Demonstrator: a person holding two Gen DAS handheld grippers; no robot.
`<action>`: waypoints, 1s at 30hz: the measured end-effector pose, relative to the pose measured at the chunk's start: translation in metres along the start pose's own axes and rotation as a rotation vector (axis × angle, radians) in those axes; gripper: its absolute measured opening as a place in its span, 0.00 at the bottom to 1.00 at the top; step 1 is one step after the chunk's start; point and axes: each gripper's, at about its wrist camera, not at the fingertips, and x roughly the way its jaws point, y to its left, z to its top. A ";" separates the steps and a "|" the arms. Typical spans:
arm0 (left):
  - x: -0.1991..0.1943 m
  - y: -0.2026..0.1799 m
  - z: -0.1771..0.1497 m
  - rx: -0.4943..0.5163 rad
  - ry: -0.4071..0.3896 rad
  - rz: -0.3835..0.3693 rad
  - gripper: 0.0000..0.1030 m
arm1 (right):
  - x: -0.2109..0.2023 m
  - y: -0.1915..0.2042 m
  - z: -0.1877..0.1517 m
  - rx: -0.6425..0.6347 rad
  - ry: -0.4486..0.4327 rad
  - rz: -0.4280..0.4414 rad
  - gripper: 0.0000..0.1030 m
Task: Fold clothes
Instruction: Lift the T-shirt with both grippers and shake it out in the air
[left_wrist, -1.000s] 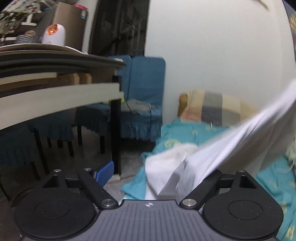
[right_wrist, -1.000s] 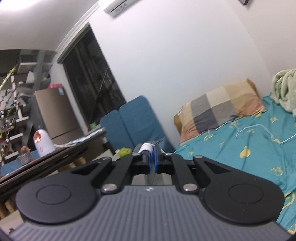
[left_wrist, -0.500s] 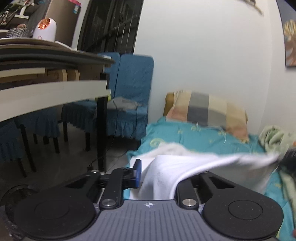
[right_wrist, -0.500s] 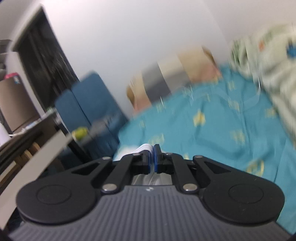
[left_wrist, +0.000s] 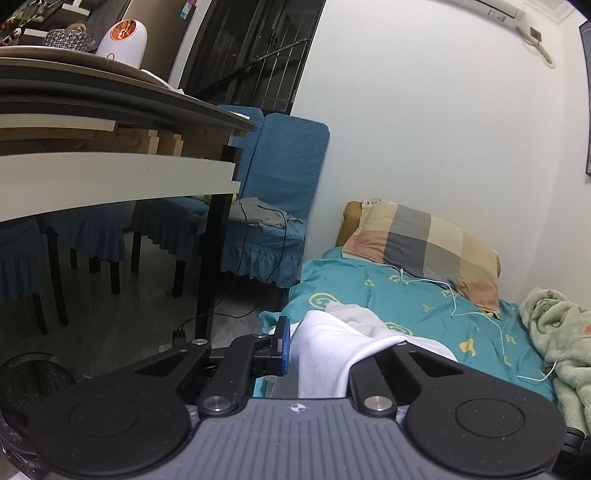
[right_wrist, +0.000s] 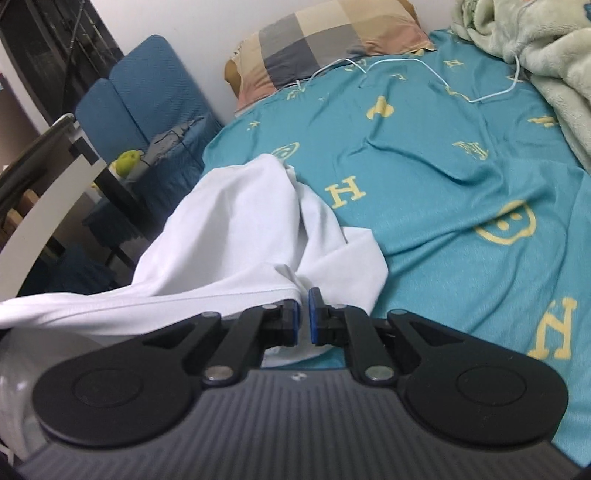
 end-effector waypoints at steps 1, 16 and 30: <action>0.000 0.000 0.000 -0.002 -0.002 -0.003 0.11 | -0.002 0.000 0.000 0.001 -0.008 -0.004 0.08; -0.107 -0.022 0.094 -0.008 -0.289 -0.184 0.06 | -0.205 0.047 0.072 -0.074 -0.574 0.166 0.04; -0.329 -0.073 0.281 0.110 -0.599 -0.439 0.06 | -0.485 0.110 0.128 -0.230 -0.989 0.225 0.04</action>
